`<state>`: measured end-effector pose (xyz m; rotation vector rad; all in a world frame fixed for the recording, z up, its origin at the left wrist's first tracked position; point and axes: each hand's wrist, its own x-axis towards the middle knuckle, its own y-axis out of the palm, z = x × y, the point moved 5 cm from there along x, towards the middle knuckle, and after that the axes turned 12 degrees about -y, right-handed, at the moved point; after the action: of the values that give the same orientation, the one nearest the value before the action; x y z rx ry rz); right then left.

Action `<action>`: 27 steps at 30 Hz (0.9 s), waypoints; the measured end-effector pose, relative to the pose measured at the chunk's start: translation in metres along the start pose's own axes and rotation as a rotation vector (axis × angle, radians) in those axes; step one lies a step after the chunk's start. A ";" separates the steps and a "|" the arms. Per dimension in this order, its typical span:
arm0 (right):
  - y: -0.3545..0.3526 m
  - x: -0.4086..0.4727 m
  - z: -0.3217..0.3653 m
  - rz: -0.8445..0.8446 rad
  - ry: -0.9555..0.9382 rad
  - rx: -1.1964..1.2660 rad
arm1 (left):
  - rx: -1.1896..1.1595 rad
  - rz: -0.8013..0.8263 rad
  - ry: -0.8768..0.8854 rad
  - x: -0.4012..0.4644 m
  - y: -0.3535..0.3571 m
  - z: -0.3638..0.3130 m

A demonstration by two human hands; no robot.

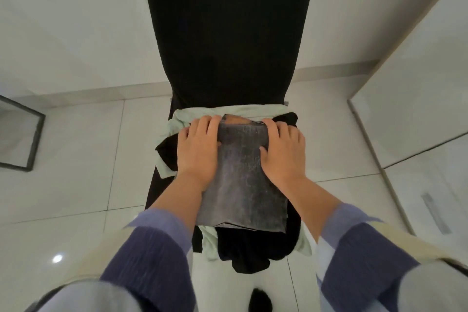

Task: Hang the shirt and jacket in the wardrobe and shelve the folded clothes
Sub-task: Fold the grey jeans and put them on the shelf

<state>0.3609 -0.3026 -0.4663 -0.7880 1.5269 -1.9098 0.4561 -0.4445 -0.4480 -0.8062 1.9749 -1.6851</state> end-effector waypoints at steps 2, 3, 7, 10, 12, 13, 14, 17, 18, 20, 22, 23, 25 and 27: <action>0.034 0.008 -0.003 0.082 -0.006 -0.046 | 0.060 0.052 0.004 0.004 0.036 0.002; 0.051 0.010 -0.004 0.131 -0.007 -0.056 | 0.085 0.076 0.008 0.005 0.053 0.003; 0.100 0.011 -0.010 0.214 -0.030 -0.040 | 0.112 0.122 -0.023 0.006 0.102 0.012; 0.114 0.014 -0.014 0.187 -0.040 0.016 | 0.071 0.148 -0.061 0.006 0.123 0.017; 0.118 0.014 -0.014 0.174 -0.042 0.030 | 0.038 0.157 -0.078 0.007 0.129 0.018; 0.120 0.015 -0.015 0.170 -0.041 0.033 | 0.025 0.163 -0.083 0.007 0.131 0.019; 0.121 0.015 -0.015 0.168 -0.038 0.032 | 0.019 0.171 -0.084 0.007 0.132 0.019; 0.122 0.016 -0.015 0.175 -0.029 0.020 | 0.013 0.189 -0.080 0.009 0.134 0.019; 0.122 0.016 -0.015 0.175 -0.025 0.018 | 0.012 0.190 -0.078 0.009 0.134 0.018; 0.122 0.016 -0.015 0.186 -0.018 0.002 | 0.012 0.190 -0.071 0.009 0.135 0.018; 0.123 0.015 -0.015 0.197 -0.020 -0.015 | 0.013 0.188 -0.069 0.009 0.137 0.019; 0.123 0.015 -0.015 0.198 -0.024 -0.018 | 0.011 0.188 -0.072 0.009 0.137 0.019; 0.121 0.016 -0.015 0.201 -0.018 -0.024 | 0.004 0.196 -0.064 0.009 0.137 0.019; 0.119 0.013 -0.014 0.227 0.018 -0.025 | 0.010 0.214 -0.033 0.007 0.135 0.020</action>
<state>0.3503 -0.3256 -0.5841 -0.5812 1.5813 -1.7388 0.4423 -0.4509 -0.5837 -0.5914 1.9523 -1.5467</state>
